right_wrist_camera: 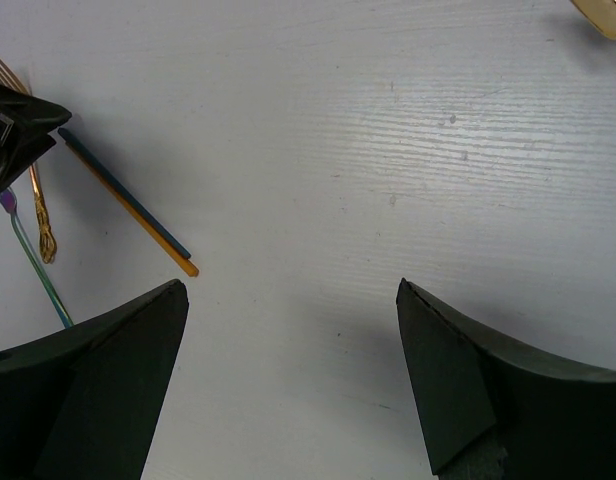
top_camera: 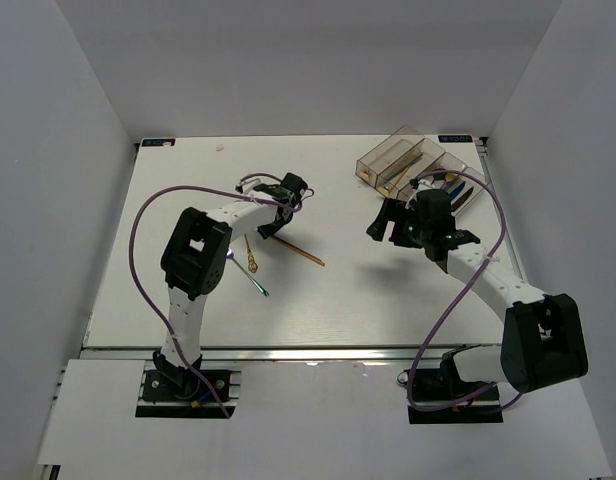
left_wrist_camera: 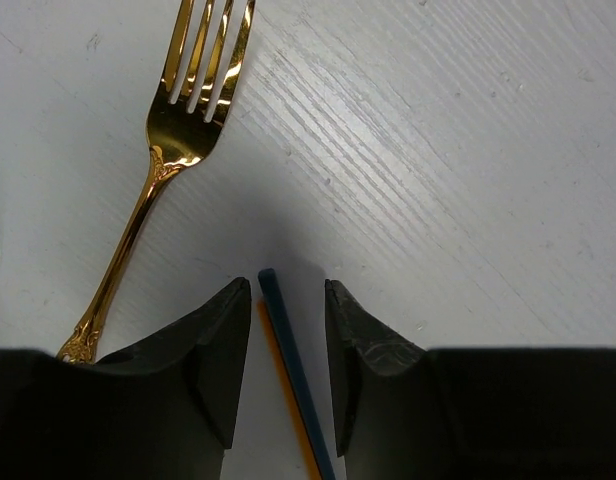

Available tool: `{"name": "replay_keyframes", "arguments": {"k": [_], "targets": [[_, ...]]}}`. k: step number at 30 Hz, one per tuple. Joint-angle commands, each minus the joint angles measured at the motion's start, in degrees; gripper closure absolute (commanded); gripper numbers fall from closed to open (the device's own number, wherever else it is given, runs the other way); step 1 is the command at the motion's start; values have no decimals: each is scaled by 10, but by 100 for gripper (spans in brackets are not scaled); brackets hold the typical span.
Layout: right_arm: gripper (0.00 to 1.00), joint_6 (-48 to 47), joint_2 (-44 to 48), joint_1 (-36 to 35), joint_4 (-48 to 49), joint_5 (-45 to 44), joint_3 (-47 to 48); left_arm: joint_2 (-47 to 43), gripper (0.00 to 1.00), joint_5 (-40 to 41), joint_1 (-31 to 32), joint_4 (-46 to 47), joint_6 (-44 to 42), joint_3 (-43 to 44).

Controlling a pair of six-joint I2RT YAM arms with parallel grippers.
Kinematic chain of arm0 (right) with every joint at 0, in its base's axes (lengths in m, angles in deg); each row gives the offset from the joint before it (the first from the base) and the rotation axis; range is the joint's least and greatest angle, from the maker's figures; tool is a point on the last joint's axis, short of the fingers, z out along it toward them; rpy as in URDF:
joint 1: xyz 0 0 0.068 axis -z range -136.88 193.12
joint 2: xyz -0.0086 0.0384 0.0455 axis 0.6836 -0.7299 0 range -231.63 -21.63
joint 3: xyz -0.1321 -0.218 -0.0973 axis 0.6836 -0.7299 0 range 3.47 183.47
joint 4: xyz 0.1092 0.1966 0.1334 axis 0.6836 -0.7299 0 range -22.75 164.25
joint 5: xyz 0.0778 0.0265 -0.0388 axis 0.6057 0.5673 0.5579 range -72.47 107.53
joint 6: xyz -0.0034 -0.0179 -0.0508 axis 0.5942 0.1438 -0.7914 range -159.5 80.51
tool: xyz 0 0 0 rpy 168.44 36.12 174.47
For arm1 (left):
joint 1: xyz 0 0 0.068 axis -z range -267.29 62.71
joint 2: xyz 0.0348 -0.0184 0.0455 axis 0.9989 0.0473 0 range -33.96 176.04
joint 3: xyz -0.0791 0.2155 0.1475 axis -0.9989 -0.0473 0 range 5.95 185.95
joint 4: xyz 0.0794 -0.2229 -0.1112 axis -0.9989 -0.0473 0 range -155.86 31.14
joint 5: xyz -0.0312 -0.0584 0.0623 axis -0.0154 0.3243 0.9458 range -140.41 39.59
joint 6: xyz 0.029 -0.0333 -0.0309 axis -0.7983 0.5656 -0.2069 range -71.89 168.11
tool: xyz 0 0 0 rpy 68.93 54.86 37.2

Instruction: Sort the eating utensils into containers

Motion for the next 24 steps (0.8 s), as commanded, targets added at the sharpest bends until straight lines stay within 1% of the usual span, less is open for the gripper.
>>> {"name": "replay_keyframes", "arguments": {"k": [1,19,21,23,24], "targets": [[11,-12,3,-1,25,8,-4,3,54,0,1,-6,10,22],[11,-19,10,0,32,10,-10,56,77,-22,1,2,7,41],[11,-21,11,0,32,10,-10,64,84,-28,2,8,5,50],[11,-24,13,-1,32,8,-12,68,85,-30,1,12,2,56],[11,-25,14,-1,32,8,-12,71,88,-31,1,19,0,58]]}}
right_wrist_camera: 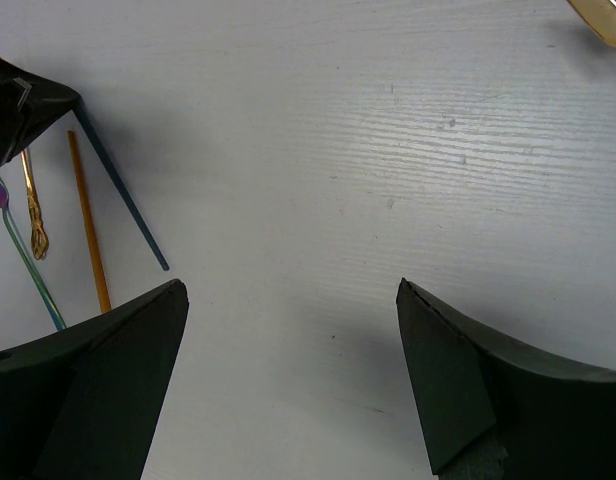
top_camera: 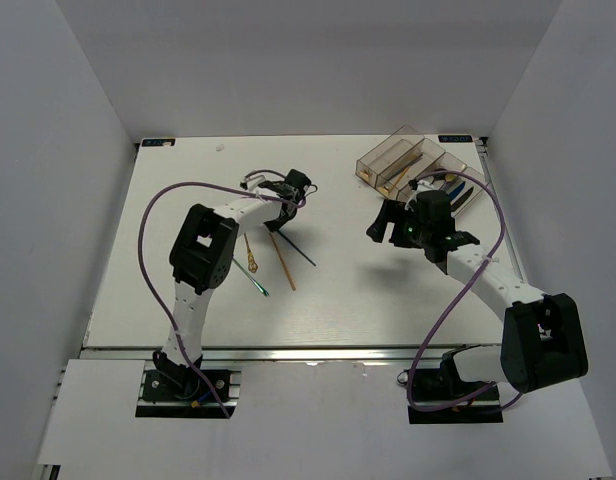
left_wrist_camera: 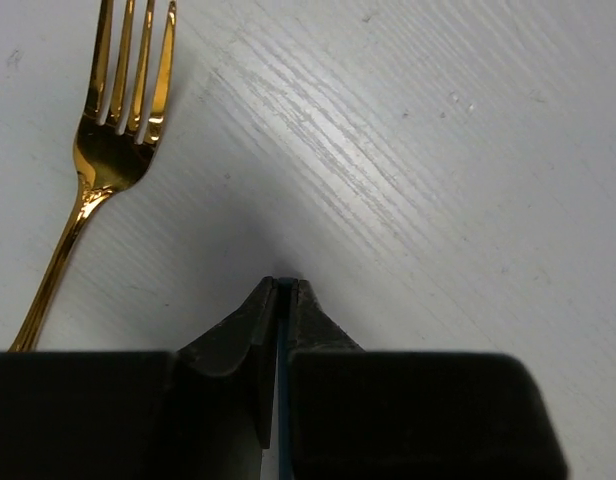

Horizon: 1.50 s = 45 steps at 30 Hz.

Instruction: Sort the eating utensils into containers

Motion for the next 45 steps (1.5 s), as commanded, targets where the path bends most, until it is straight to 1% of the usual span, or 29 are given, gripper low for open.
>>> {"name": "replay_keyframes", "arguments": {"k": [1,5,8,9,11,12,13,14,15,16,17,18,19,20,21,23,24,25,27,30,34,37,42,44,45], "targets": [[11,-13,15,-1,19,2,-4,26,90,-32,1,13,-1,12],[11,-14,14,-1,22,-1,-7,33,100,-48,1,54,-16,27],[11,-14,10,0,23,0,-7,33,100,-76,1,99,-33,30],[11,-14,9,1,23,4,-8,31,100,-103,1,136,-43,27],[11,-28,8,2,57,65,-12,14,100,-128,2,173,-70,17],[11,-31,9,2,72,93,-15,5,100,-146,3,235,-87,-7],[11,-32,12,2,88,148,-21,-7,100,-180,4,265,-120,-19],[11,-32,14,2,102,174,-27,-28,100,-195,6,290,-132,-30],[11,-31,15,2,118,194,-28,-40,100,-212,8,335,-149,-42],[11,-28,16,2,122,214,-27,-51,100,-228,10,355,-176,-67],[11,-26,16,2,123,220,-25,-78,100,-265,12,379,-187,-84],[11,-19,15,2,126,224,-24,-93,100,-286,13,434,-198,-104],[10,-12,14,2,127,225,-23,-110,100,-307,15,469,-212,-153],[11,-3,11,2,128,227,-23,-127,100,-344,18,503,-216,-180],[11,7,9,3,132,231,-23,-160,100,-362,18,567,-220,-206],[12,57,-3,2,162,253,-26,-187,100,-402,25,625,-223,-270],[12,74,-12,0,182,274,-34,-204,100,-437,25,666,-223,-284],[14,99,-17,-2,197,275,-36,-211,100,-455,26,688,-215,-298],[15,111,-35,-10,221,265,-33,-225,100,-496,30,745,-203,-334],[18,120,-57,-17,220,255,-23,-233,100,-517,31,791,-178,-360],[27,150,-86,-30,260,269,-28,-241,100,-536,34,823,-165,-374],[31,167,-102,-41,282,269,-27,-244,100,-547,35,856,-151,-386],[31,199,-120,-53,329,281,-25,-245,100,-541,35,855,-152,-390],[37,200,-125,-57,332,276,-21,-245,100,-541,35,855,-151,-390],[43,205,-132,-60,335,274,-16,-245,100,-541,35,855,-149,-389]]}}
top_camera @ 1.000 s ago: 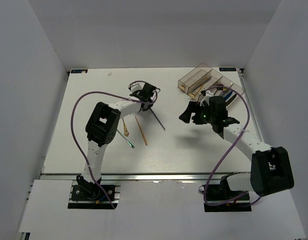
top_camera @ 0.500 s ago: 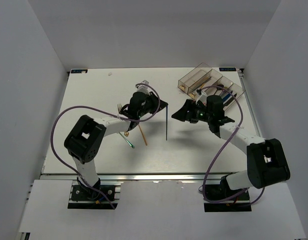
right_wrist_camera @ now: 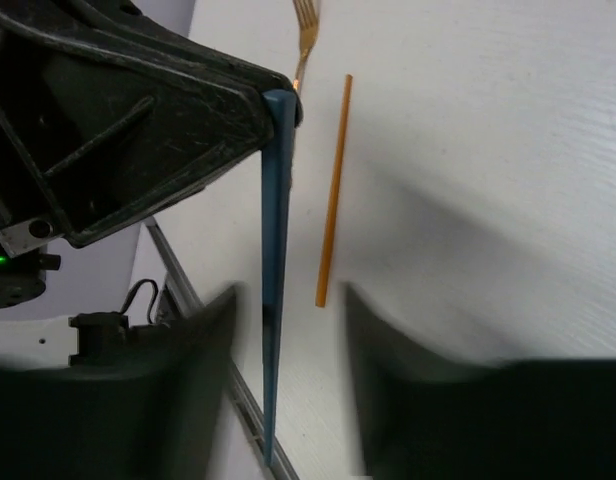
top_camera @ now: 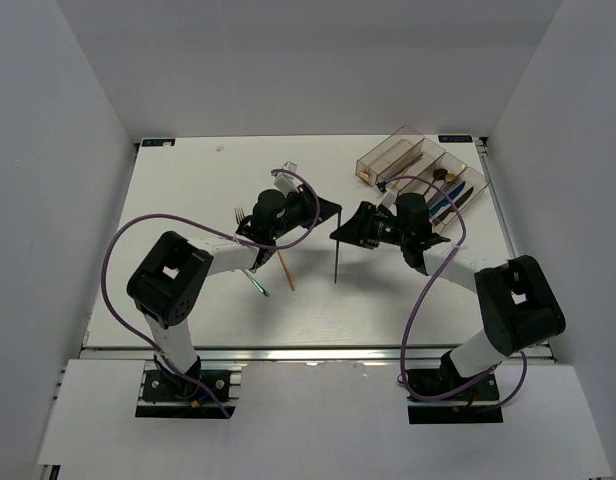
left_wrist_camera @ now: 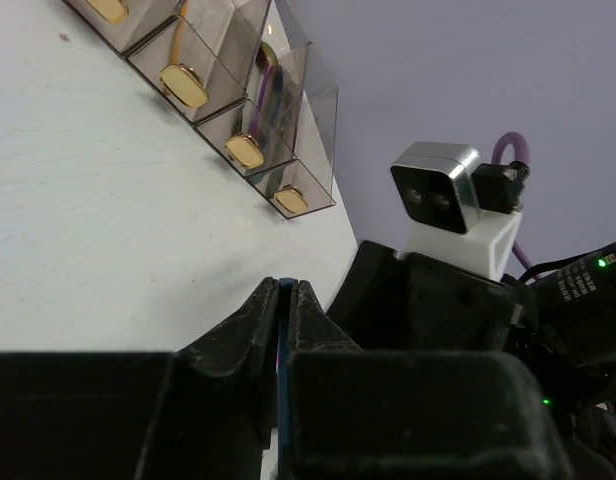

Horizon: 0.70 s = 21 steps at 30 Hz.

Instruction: Sort the eating utensils into containers

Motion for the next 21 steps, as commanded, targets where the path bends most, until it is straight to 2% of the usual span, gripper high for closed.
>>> {"name": "replay_keyframes", "arguments": {"k": [1,3,4,5,6,7,8,10,11,12,14,15,17,21], "targets": [[64,25,-15,-7,62,8,16,-28,100,-11,3,22,8,1],[92,31,-26,-7,67,8,23,-30,100,-6,3,11,8,3],[100,32,-28,-7,63,-2,25,-32,89,-3,3,1,3,8],[100,32,-28,-6,59,-10,28,-35,72,1,3,-32,-4,17],[100,31,-27,-5,52,-34,30,-45,33,22,3,-61,-13,25],[100,28,-26,-1,42,-45,40,-53,17,40,3,-89,-37,32],[100,28,-27,5,13,-56,46,-64,3,67,3,-174,-51,53],[100,34,-31,31,-13,-96,67,-103,2,196,3,-287,-97,89],[100,40,-34,42,-45,-120,76,-118,2,244,3,-394,-109,105],[100,41,-43,65,-67,-173,89,-132,2,335,3,-453,-124,136],[100,34,-77,101,-128,-220,151,-173,2,409,3,-575,-140,170],[100,30,-96,110,-146,-260,178,-186,2,458,3,-607,-158,175],[100,26,-157,143,-196,-293,275,-226,2,482,3,-667,-174,176],[100,25,-257,190,-272,-308,428,-292,2,484,3,-713,-206,127]]}}
